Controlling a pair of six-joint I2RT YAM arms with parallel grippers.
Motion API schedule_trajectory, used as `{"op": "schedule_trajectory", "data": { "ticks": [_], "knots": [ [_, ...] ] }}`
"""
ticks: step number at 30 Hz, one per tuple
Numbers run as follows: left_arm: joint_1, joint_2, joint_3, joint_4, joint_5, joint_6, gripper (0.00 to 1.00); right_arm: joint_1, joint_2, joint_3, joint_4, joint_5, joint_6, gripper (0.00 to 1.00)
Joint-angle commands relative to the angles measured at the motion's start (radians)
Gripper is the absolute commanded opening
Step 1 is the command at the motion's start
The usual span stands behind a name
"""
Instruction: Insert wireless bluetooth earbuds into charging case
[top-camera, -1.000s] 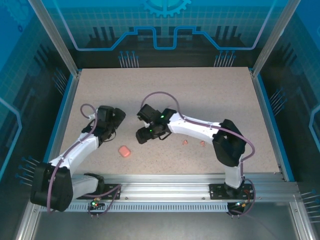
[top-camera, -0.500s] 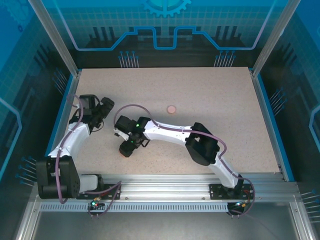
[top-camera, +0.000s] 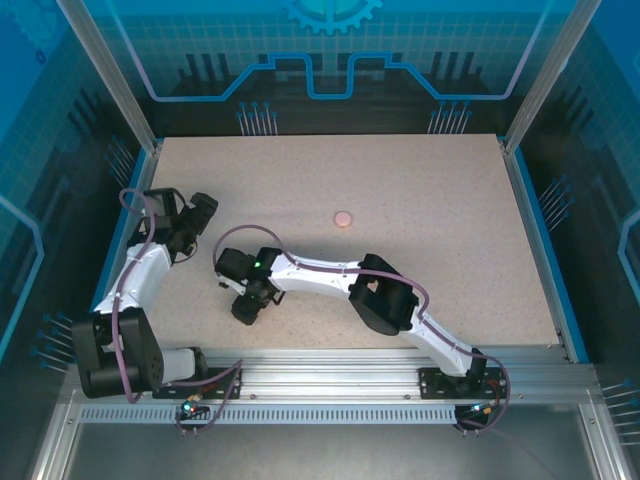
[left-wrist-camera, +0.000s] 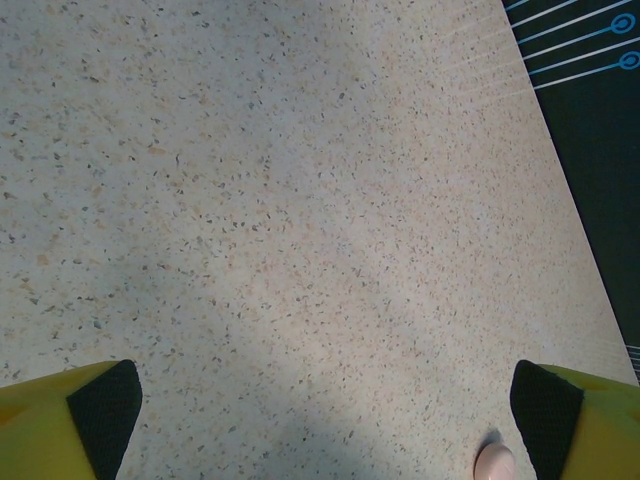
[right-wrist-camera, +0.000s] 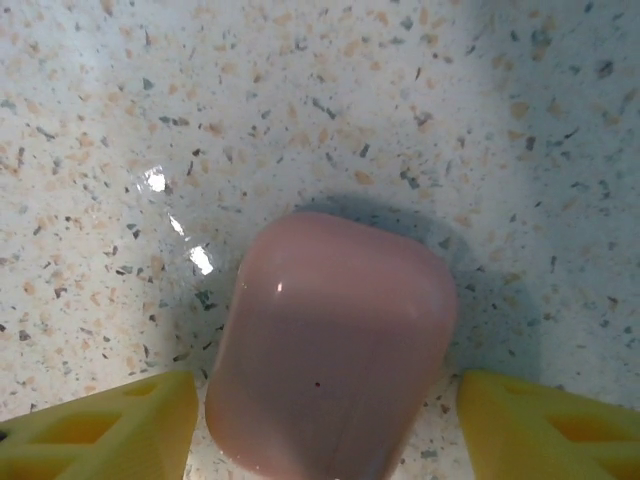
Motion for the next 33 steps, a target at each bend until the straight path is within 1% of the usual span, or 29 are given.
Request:
{"op": "schedule_trajectory", "data": {
  "ticks": [1,3,7,11,14,17,22,25,29,31,33],
  "knots": [
    [0.01,0.002,0.015,-0.02,0.034,0.019,0.99,0.012,0.04,0.032,-0.025,0.049,-0.026,0.68],
    [0.01,0.002,0.013,-0.019,0.035,0.017,0.99,0.012,0.042,0.032,-0.024,0.057,-0.031,0.64],
    [0.011,0.003,0.013,-0.018,0.037,0.019,0.99,0.011,0.047,0.035,-0.021,0.052,-0.047,0.49],
    [0.011,-0.001,0.008,-0.018,0.043,0.023,0.99,0.011,0.019,0.007,-0.019,0.056,-0.077,0.45],
    [0.011,-0.002,0.002,-0.011,0.047,0.019,0.99,0.005,-0.038,-0.06,0.003,0.061,-0.126,0.41],
    [0.011,0.0,0.001,-0.011,0.055,0.017,0.99,-0.01,-0.113,-0.158,0.036,0.053,-0.171,0.4],
    [0.011,-0.01,-0.001,-0.011,0.066,0.013,0.99,-0.057,-0.246,-0.371,0.083,0.003,-0.273,0.38],
    [0.011,-0.012,-0.006,0.001,0.076,0.003,0.99,-0.093,-0.288,-0.452,0.081,-0.003,-0.317,0.38],
    [0.011,-0.006,-0.011,0.014,0.093,-0.011,0.99,-0.126,-0.298,-0.493,0.072,0.009,-0.348,0.4],
    [0.01,-0.005,-0.015,0.019,0.098,-0.016,0.99,-0.137,-0.293,-0.491,0.069,0.022,-0.353,0.44],
    [0.009,-0.007,-0.02,0.022,0.102,-0.018,0.99,-0.144,-0.284,-0.478,0.064,0.042,-0.348,0.5]
  ]
}}
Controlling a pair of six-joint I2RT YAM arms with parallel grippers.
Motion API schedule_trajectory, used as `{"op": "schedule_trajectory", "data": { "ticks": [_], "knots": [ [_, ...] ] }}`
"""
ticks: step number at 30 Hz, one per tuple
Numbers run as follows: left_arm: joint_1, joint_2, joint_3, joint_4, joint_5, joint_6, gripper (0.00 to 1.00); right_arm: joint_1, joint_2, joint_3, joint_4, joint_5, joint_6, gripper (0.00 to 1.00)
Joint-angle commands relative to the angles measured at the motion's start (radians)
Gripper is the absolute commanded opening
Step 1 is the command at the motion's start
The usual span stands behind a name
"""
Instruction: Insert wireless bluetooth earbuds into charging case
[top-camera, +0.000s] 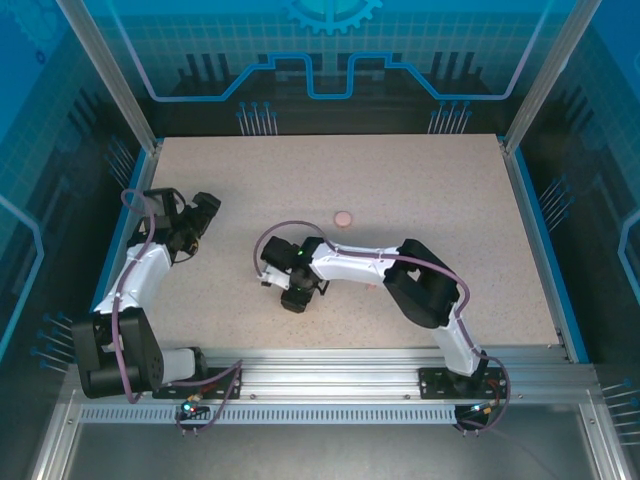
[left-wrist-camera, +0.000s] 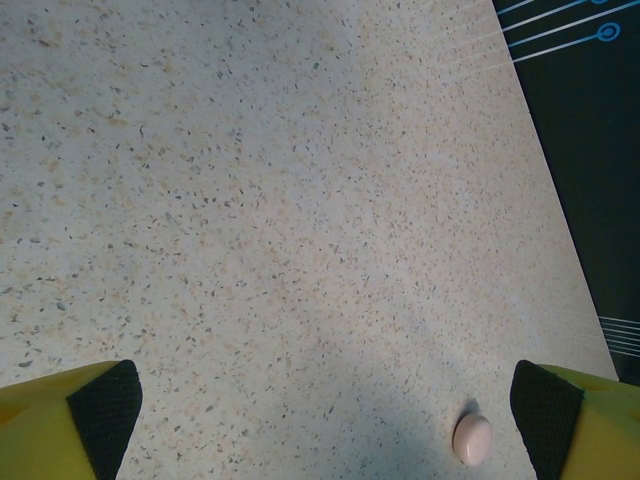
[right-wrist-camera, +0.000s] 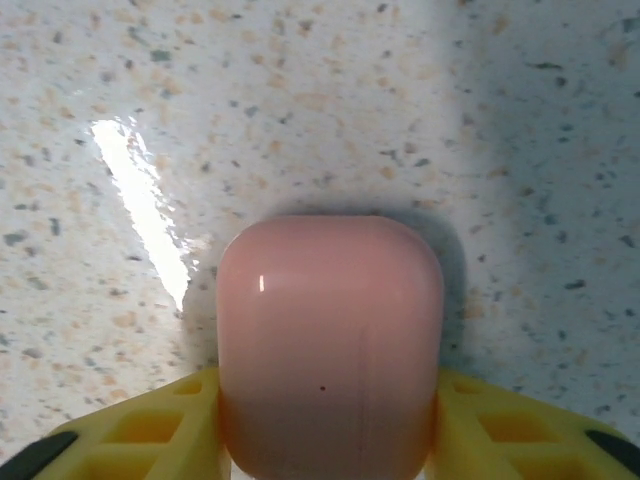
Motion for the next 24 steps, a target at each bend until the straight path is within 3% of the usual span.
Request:
{"op": "schedule_trajectory", "data": {
  "ticks": [1,5,9,16,24],
  "knots": [
    [0.009,-0.008,-0.018,0.016,0.036,-0.017,0.99,-0.01,0.008,0.002,-0.031,0.043,-0.024,0.52],
    [0.007,-0.021,-0.041,0.046,0.052,-0.039,0.99,-0.023,-0.015,0.035,-0.067,0.055,0.037,0.57],
    [-0.002,-0.027,-0.049,0.063,0.058,-0.046,0.99,-0.039,-0.085,0.053,-0.095,0.016,0.196,0.62],
    [-0.005,0.011,-0.017,0.082,0.053,-0.054,0.99,-0.067,-0.08,0.151,-0.19,-0.02,0.781,0.71],
    [-0.024,0.085,0.045,0.094,0.043,-0.054,0.99,-0.029,-0.021,0.204,-0.25,0.082,1.253,0.85]
  ]
}}
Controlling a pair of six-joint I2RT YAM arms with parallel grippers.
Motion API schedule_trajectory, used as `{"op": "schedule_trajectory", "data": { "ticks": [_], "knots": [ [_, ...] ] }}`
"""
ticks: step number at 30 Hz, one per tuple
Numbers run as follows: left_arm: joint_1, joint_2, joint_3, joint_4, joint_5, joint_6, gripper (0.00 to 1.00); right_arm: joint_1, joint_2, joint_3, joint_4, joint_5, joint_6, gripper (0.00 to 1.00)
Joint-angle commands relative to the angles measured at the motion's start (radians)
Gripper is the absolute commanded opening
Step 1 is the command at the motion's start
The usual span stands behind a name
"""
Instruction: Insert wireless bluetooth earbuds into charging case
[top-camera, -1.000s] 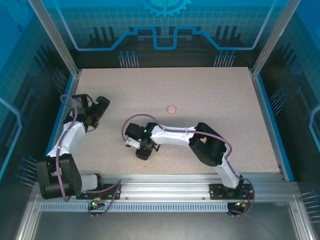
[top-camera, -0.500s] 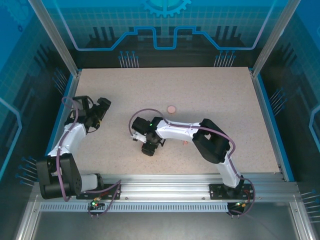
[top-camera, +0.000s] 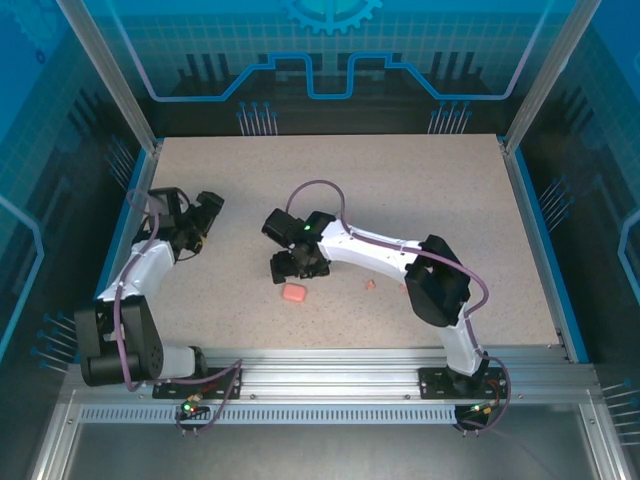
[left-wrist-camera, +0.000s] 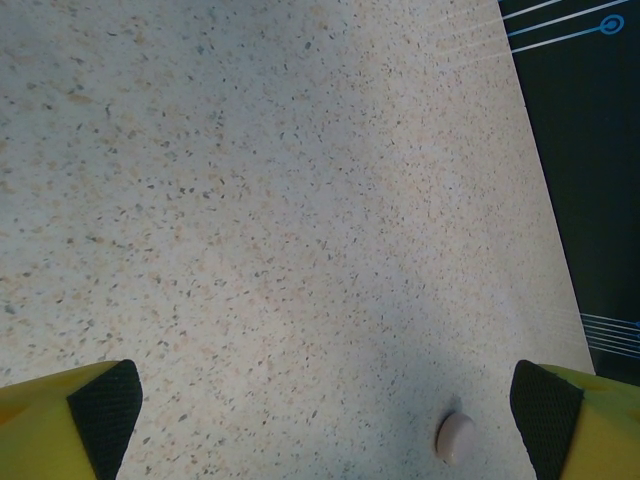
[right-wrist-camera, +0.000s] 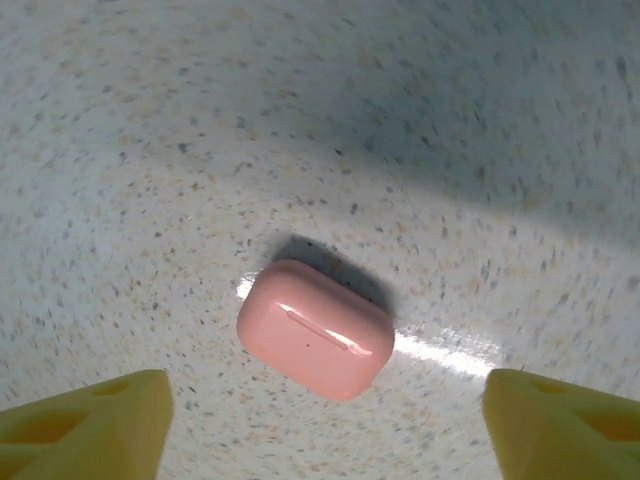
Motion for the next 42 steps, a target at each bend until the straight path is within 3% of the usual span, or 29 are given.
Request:
{"op": "schedule_trajectory", "data": {
  "ticks": [1,15,42],
  "knots": [
    [-0.01,0.026,0.048,0.03,0.012,-0.004,0.99,0.02,0.048,0.048,-0.088,0.047,0.298,0.86],
    [-0.037,0.096,0.103,0.076,0.033,-0.043,0.99,0.034,0.246,0.245,-0.226,-0.015,0.491,0.86],
    [-0.042,0.067,0.061,0.093,0.042,-0.036,0.99,0.027,0.306,0.178,-0.145,-0.046,0.485,0.74]
  ]
}}
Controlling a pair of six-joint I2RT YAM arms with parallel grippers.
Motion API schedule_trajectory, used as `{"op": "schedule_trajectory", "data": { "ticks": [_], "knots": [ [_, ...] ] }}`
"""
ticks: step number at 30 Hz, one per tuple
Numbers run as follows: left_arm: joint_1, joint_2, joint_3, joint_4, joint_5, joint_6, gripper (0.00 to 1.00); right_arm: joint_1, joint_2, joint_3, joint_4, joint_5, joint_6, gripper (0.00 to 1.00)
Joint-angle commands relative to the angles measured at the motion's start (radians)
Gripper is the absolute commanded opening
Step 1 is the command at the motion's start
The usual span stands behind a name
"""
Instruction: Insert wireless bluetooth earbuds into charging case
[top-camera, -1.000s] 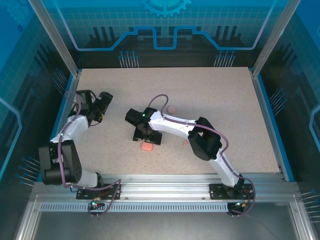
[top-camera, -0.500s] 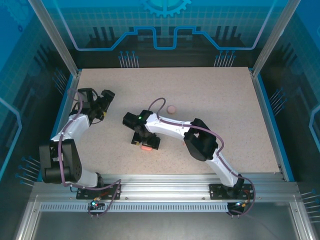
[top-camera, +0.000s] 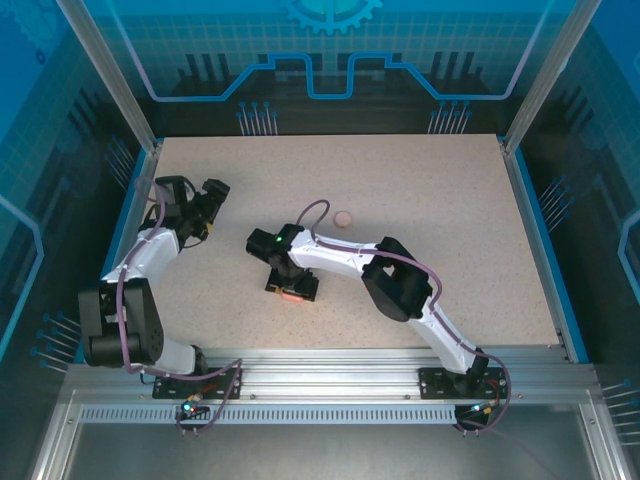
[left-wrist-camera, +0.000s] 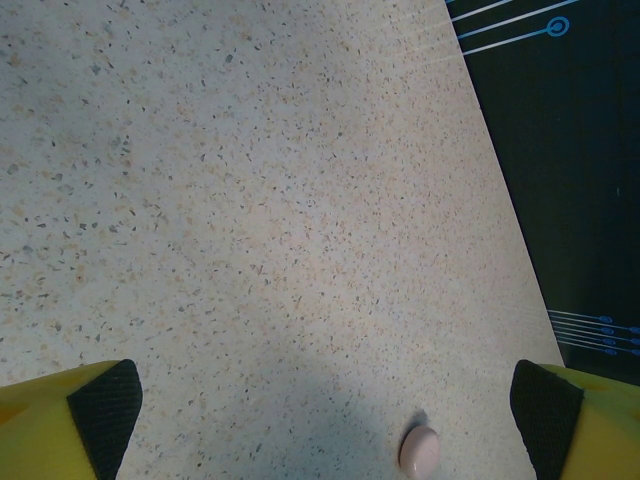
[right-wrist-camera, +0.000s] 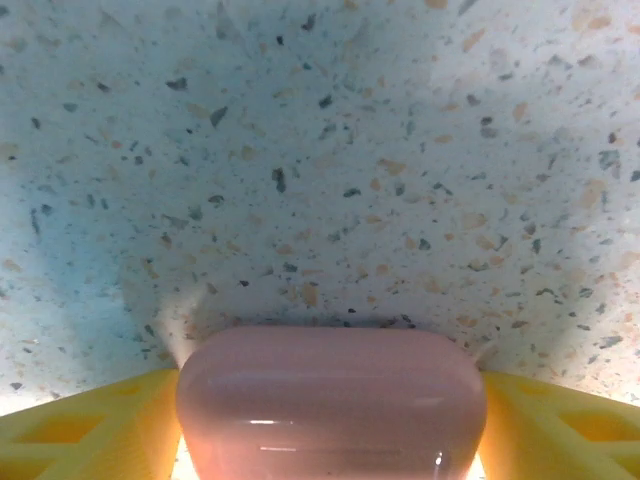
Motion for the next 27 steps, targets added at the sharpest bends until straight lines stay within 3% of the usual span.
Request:
{"op": "schedule_trajectory", "data": {
  "ticks": [1,12,20,27],
  "knots": [
    [-0.006,-0.024,-0.014,0.018,0.031,-0.007,0.99,-0.012,0.033,-0.022,-0.008,-0.001,0.004,0.73],
    [-0.007,-0.082,-0.079,0.115,0.071,-0.028,0.99,-0.016,-0.039,-0.095,0.046,0.018,-0.034,0.46],
    [-0.045,-0.153,-0.193,0.268,0.109,-0.069,0.99,-0.076,-0.225,-0.225,0.153,0.033,-0.075,0.41],
    [-0.127,-0.201,-0.308,0.405,0.119,-0.032,0.99,-0.212,-0.323,-0.29,0.224,0.007,-0.116,0.41]
  ]
}}
